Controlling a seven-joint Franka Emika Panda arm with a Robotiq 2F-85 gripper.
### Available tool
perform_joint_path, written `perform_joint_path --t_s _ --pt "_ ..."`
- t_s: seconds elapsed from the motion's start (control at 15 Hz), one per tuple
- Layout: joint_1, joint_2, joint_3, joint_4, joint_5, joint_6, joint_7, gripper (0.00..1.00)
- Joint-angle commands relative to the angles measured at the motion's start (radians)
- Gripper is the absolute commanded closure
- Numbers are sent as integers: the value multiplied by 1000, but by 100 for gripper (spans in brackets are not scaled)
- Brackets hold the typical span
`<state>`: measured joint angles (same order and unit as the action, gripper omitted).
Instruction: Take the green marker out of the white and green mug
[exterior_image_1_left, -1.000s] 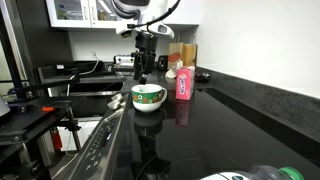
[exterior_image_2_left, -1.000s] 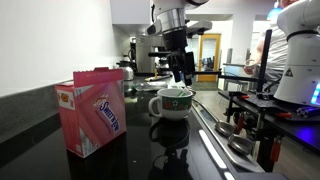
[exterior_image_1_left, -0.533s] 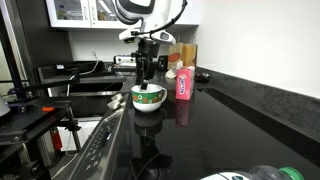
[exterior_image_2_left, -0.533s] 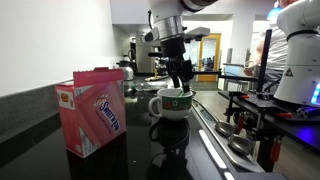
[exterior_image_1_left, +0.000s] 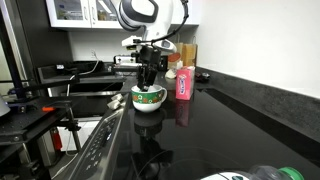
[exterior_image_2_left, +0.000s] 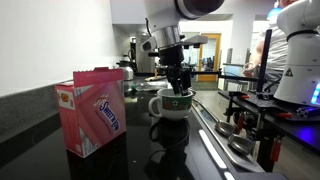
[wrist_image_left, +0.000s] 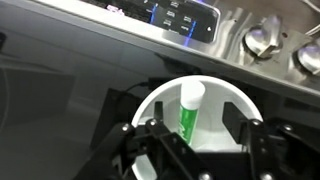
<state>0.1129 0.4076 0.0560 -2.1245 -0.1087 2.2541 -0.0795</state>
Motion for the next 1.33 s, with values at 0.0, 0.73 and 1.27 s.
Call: perform_joint_path --t_s 0.0,0.73,1.27 --pt "6 20 -5 34 -24 -28 49 64" --pt "-17 -81 29 6 72 -57 19 95" --pt "-54 -341 2 -112 154 26 45 95"
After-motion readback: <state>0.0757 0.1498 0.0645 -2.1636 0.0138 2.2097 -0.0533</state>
